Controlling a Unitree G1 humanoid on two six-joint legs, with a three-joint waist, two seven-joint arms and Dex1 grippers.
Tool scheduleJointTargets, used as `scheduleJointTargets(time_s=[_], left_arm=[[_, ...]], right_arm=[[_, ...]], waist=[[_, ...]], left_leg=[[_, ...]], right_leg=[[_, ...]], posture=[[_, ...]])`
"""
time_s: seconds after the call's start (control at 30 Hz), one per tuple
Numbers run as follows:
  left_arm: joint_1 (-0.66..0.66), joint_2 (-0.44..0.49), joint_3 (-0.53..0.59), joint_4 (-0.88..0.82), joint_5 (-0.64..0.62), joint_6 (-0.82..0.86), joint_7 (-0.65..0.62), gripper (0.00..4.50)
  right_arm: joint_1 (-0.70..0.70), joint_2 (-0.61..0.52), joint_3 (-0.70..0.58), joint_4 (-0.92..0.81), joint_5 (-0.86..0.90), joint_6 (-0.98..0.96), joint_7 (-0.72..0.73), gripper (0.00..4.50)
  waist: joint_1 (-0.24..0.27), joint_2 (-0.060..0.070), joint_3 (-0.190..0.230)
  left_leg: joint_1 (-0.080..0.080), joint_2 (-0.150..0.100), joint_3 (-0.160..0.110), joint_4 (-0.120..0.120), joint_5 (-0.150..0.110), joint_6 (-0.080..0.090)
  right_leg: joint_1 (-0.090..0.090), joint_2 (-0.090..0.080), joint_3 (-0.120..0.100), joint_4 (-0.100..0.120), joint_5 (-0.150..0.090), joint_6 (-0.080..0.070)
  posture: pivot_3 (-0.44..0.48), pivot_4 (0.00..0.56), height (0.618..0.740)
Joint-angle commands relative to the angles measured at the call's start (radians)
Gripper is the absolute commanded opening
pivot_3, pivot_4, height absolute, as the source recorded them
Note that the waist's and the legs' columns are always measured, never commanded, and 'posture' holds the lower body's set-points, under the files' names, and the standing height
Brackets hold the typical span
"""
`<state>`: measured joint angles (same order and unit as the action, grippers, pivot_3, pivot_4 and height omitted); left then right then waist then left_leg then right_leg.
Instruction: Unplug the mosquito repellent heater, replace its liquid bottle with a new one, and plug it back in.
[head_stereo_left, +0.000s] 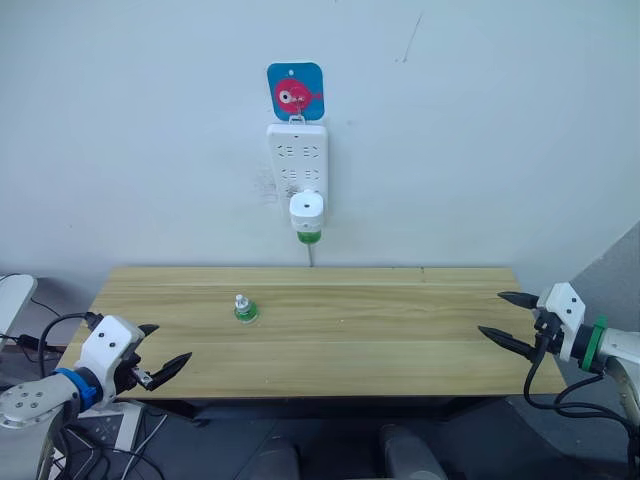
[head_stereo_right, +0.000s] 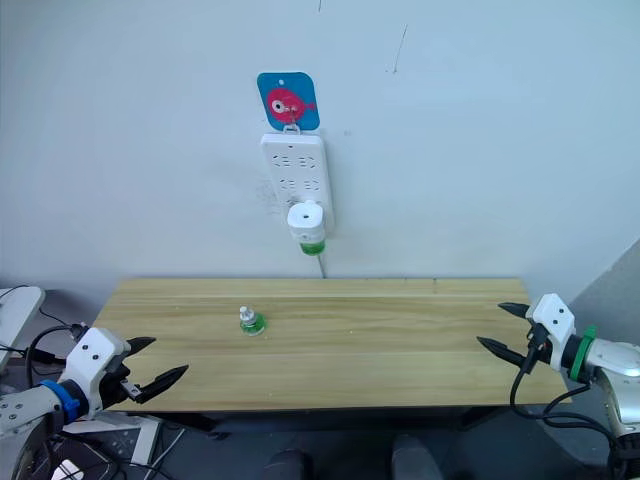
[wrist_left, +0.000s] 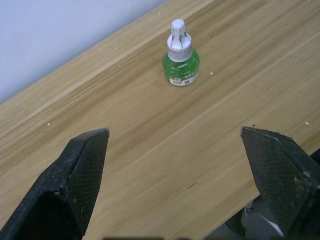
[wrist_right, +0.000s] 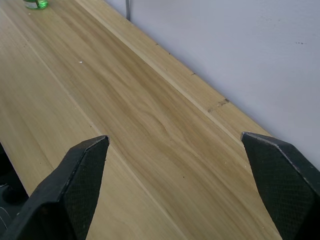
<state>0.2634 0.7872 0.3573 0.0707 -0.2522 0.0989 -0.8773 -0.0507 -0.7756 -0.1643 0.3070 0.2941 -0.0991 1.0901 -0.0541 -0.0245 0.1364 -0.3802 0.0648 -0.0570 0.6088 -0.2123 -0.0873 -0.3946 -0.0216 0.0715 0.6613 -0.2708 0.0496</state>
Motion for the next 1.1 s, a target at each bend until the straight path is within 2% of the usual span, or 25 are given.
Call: scheduleJointTargets(time_s=[0.03,0.27,0.93,1.1], left_arm=[[0.002,0.009,0.021,-0.033,-0.013,0.003,0.001,4.50],[0.008,0.002,0.026,-0.020,-0.001,-0.016,0.021,4.50],[0.016,0.004,0.034,0.035,-0.001,-0.051,0.019,4.50],[0.024,0.008,0.039,0.044,-0.002,-0.060,0.018,4.50]], right_arm=[[-0.006,-0.012,-0.012,-0.051,0.008,0.005,0.004,4.42],[-0.005,-0.010,-0.010,-0.105,0.007,0.047,-0.009,4.42],[-0.036,-0.001,0.008,-0.087,-0.024,0.046,-0.027,4.42],[-0.040,0.006,0.018,-0.093,-0.025,0.047,-0.030,4.42]], waist=[[0.000,0.000,0.000],[0.001,0.000,0.000],[0.003,0.000,0.000],[0.003,0.000,0.000]], left_leg=[[0.000,0.000,0.000,0.000,0.000,0.000],[0.000,0.000,0.000,0.000,0.000,0.000],[0.000,0.000,0.000,0.000,0.000,0.000],[0.000,-0.001,-0.005,0.000,0.000,0.000]], right_leg=[[0.000,0.000,0.000,0.000,0.000,0.000],[0.000,0.000,0.000,0.000,0.000,0.000],[0.000,0.000,0.000,0.000,0.000,0.000],[0.006,-0.001,-0.005,-0.001,0.000,0.000]], posture=[[0.015,0.102,0.740],[0.016,0.104,0.740],[0.025,0.107,0.740],[0.028,0.113,0.740]])
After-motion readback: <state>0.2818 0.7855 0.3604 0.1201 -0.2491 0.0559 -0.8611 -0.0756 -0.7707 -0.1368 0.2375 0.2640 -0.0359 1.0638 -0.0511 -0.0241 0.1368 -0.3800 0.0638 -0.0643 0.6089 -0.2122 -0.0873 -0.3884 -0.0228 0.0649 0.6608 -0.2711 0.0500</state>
